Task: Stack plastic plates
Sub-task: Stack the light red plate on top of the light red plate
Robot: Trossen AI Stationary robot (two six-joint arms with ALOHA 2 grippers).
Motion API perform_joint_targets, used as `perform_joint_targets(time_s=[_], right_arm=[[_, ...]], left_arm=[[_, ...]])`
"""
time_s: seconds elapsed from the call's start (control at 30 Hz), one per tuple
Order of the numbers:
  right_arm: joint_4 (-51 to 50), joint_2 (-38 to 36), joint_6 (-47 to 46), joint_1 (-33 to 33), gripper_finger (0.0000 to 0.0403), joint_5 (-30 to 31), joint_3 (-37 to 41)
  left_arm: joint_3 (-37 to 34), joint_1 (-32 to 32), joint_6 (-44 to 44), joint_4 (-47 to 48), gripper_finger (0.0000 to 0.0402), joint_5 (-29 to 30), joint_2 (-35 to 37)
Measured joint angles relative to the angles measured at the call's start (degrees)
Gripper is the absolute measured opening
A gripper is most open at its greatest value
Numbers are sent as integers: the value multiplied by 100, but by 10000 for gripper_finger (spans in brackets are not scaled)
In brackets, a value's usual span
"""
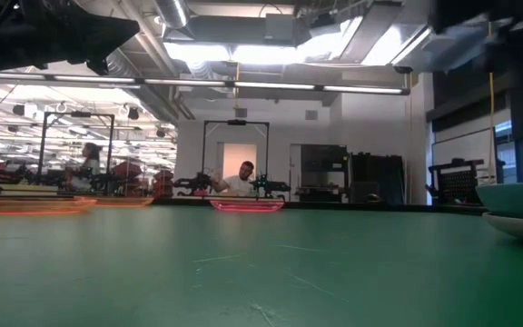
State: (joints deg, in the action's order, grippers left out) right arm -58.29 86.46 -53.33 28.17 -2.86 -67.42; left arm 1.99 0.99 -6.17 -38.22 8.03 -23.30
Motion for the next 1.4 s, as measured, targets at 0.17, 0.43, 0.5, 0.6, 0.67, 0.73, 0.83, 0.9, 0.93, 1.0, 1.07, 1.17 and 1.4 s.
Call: perform_joint_targets(time_s=[0.17, 0.43, 0.5, 0.6, 0.67, 0.73, 0.83, 0.9, 0.93, 1.0, 1.07, 1.17, 1.4], right_arm=[[126, -4, 969, -318, 196, 2165, 0], [1161, 177, 2049, -670, 184, 3987, 0], [1492, 330, 2351, -732, 184, 3983, 0], [1984, 629, 2810, -733, 184, 3987, 0], [2330, 863, 3139, -720, 183, 3981, 0], [2678, 1094, 3322, -719, 183, 3973, 0], [3184, 1379, 3516, -714, 183, 3859, 0], [3472, 1559, 3639, -716, 183, 3760, 0], [3598, 1634, 3711, -716, 183, 3760, 0], [3745, 1765, 3764, -716, 183, 3778, 2], [3934, 1864, 3848, -717, 183, 3782, 0], [4052, 2009, 3866, -720, 183, 3787, 0], [4215, 2274, 3866, -720, 183, 3796, 0]], left_arm=[[0, 0, -2, 0, 3, 0, 1], [-1, 0, -2, 0, 3, 0, 1], [-1, 0, -2, 2, 3, 0, 1], [1, 0, -2, 4, 3, 0, 0], [1, 0, 2, 4, 3, 0, -1], [0, 0, 64, 22, 6, 0, -3], [1, 0, 131, 95, 23, 26, -86], [1, 0, 111, 153, 43, 26, -175], [1, 0, 75, 182, 53, 60, -237], [1, 0, -8, 190, 76, 295, -381], [1, 0, -39, 188, 98, 571, -510], [85, 0, -46, 291, 124, 776, -744], [725, 0, -43, 718, 139, 811, -1615]])
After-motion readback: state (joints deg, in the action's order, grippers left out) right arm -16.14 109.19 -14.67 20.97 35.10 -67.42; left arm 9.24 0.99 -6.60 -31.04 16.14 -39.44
